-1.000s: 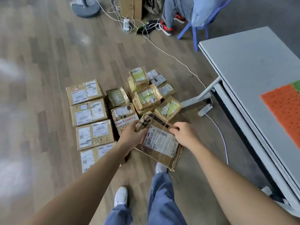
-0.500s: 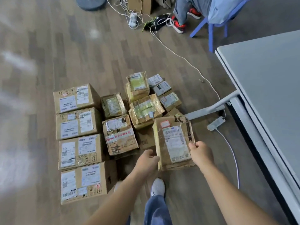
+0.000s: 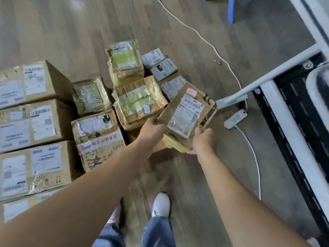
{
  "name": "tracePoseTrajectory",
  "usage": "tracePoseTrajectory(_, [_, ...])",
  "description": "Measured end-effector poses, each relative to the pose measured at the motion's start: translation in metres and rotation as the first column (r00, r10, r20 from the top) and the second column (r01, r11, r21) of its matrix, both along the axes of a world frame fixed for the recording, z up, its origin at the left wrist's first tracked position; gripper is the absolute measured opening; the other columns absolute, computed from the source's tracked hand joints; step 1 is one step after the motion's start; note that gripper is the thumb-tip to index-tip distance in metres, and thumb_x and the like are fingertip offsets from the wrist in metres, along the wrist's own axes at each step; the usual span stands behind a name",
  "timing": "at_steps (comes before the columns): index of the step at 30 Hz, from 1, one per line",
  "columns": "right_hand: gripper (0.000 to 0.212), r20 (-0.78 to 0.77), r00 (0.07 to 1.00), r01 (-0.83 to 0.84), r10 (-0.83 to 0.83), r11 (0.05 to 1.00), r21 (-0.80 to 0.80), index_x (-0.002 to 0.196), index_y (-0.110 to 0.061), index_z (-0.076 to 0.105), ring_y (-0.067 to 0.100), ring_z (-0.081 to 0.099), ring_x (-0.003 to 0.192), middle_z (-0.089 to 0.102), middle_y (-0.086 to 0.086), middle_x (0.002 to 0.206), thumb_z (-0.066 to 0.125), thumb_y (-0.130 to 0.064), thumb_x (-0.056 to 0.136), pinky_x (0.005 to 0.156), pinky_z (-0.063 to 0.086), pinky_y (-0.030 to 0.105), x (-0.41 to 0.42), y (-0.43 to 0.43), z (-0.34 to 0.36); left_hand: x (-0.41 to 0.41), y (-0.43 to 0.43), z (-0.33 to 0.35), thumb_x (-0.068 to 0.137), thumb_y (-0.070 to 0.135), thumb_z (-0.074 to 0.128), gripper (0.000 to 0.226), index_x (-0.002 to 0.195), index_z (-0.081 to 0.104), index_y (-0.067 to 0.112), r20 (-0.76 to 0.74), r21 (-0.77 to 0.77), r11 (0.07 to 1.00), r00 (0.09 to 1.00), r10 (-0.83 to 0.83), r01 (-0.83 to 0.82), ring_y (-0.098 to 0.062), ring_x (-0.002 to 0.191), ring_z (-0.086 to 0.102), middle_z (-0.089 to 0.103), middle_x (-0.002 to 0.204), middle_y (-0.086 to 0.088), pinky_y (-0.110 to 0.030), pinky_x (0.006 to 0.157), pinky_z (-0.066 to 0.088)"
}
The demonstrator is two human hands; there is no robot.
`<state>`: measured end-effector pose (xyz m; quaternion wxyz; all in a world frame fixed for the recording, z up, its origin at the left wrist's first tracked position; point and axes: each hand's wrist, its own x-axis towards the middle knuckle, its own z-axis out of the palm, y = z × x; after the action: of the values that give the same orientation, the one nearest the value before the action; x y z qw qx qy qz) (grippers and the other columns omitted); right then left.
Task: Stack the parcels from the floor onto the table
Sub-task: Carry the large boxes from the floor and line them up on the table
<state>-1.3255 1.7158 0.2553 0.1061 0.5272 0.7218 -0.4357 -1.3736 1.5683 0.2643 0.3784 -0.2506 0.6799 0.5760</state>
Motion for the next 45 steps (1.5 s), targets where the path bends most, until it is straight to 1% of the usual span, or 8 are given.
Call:
tracePoseTrajectory(4, [0.006, -0.035, 0.999, -0.028, 0.028, 1.0, -0.006, 0.101, -0.01, 0.053, 0.035, 0.066, 0.094, 0.061, 0.012, 0.108, 0.049, -0.012, 0.097, 0.077, 0.058, 0.048, -0.004, -0.007, -0.031, -0.005, 0.006, -0.024, 0.082, 0.007, 0.061, 0.039, 0.117, 0.052, 0.022, -0.05, 0.075, 0.993, 0.995, 0.089, -0.086, -0.013, 0.094, 0.062, 0.062, 0.1, 0.009, -0.031, 0.084, 0.051])
tracePoseTrajectory(9, [0.028, 0.012, 0.994, -0.108, 0.109, 0.994, -0.024, 0.111, -0.016, 0.051, 0.029, 0.057, 0.106, 0.057, 0.006, 0.118, 0.063, -0.012, 0.087, 0.086, 0.055, 0.046, -0.007, -0.015, -0.046, -0.006, 0.019, -0.029, 0.085, 0.004, 0.059, 0.03, 0.112, 0.055, 0.017, 0.01, 0.122, 0.986, 0.993, -0.119, 0.117, -0.015, 0.092, 0.053, 0.063, 0.1, 0.003, -0.036, 0.087, 0.046])
tracePoseTrajectory(14, [0.032, 0.004, 0.992, -0.123, 0.123, 0.992, -0.016, 0.122, -0.019, 0.046, 0.026, 0.057, 0.095, 0.058, 0.006, 0.119, 0.057, -0.017, 0.091, 0.081, 0.055, 0.045, -0.001, -0.019, -0.049, -0.004, 0.012, -0.032, 0.085, 0.012, 0.061, 0.051, 0.133, 0.046, 0.015, -0.003, 0.065, 0.986, 0.989, -0.151, 0.15, -0.011, 0.088, 0.054, 0.057, 0.098, 0.007, -0.038, 0.091, 0.048])
tracePoseTrajectory(19, [0.048, 0.123, 0.909, -0.411, 0.397, 0.904, 0.119, 0.137, -0.024, 0.037, 0.021, 0.047, 0.081, 0.061, 0.007, 0.117, 0.047, -0.01, 0.092, 0.05, 0.031, 0.026, 0.017, -0.027, -0.036, 0.008, -0.004, -0.029, 0.089, 0.014, 0.056, 0.054, 0.141, 0.039, 0.016, 0.04, 0.018, 0.99, 0.989, -0.141, 0.141, -0.017, 0.094, 0.058, 0.057, 0.108, 0.0, -0.043, 0.092, 0.051])
tracePoseTrajectory(25, [0.042, 0.083, 0.841, -0.54, 0.535, 0.839, 0.069, 0.133, -0.023, 0.038, 0.033, 0.064, 0.094, 0.063, 0.012, 0.117, 0.046, -0.012, 0.093, 0.079, 0.055, 0.047, 0.026, -0.064, -0.012, 0.027, -0.06, -0.009, 0.087, 0.011, 0.055, 0.057, 0.141, 0.038, 0.017, 0.02, -0.091, 0.995, 0.999, -0.037, 0.039, -0.022, 0.098, 0.061, 0.057, 0.103, -0.001, -0.044, 0.088, 0.055])
tracePoseTrajectory(31, [0.045, 0.008, 0.744, -0.667, 0.668, 0.744, 0.035, 0.138, -0.023, 0.038, 0.024, 0.056, 0.08, 0.063, 0.007, 0.105, 0.04, -0.013, 0.094, 0.053, 0.036, 0.029, 0.028, -0.134, 0.011, 0.054, -0.147, 0.026, 0.09, 0.012, 0.052, 0.049, 0.137, 0.04, 0.023, 0.028, -0.17, 0.978, 0.992, 0.126, -0.12, -0.021, 0.101, 0.06, 0.059, 0.108, -0.005, -0.038, 0.083, 0.057])
tracePoseTrajectory(38, [0.04, -0.113, 0.671, -0.736, 0.733, 0.676, 0.018, 0.136, -0.023, 0.04, 0.027, 0.059, 0.097, 0.062, 0.007, 0.116, 0.044, -0.017, 0.096, 0.078, 0.053, 0.04, 0.054, -0.239, 0.024, 0.099, -0.247, 0.036, 0.091, 0.007, 0.05, 0.049, 0.137, 0.039, 0.017, -0.02, -0.222, 0.952, 0.978, 0.21, -0.209, -0.015, 0.087, 0.06, 0.059, 0.1, -0.001, -0.033, 0.075, 0.056])
tracePoseTrajectory(45, [0.034, -0.061, 0.674, -0.739, 0.737, 0.674, -0.025, 0.132, -0.024, 0.046, 0.018, 0.052, 0.088, 0.062, 0.005, 0.117, 0.044, -0.024, 0.099, 0.071, 0.04, 0.029, 0.105, -0.342, 0.008, 0.148, -0.373, 0.017, 0.091, 0.012, 0.051, 0.053, 0.142, 0.037, 0.017, -0.051, -0.312, 0.94, 0.991, 0.127, -0.136, -0.014, 0.077, 0.055, 0.056, 0.112, -0.006, -0.042, 0.085, 0.055])
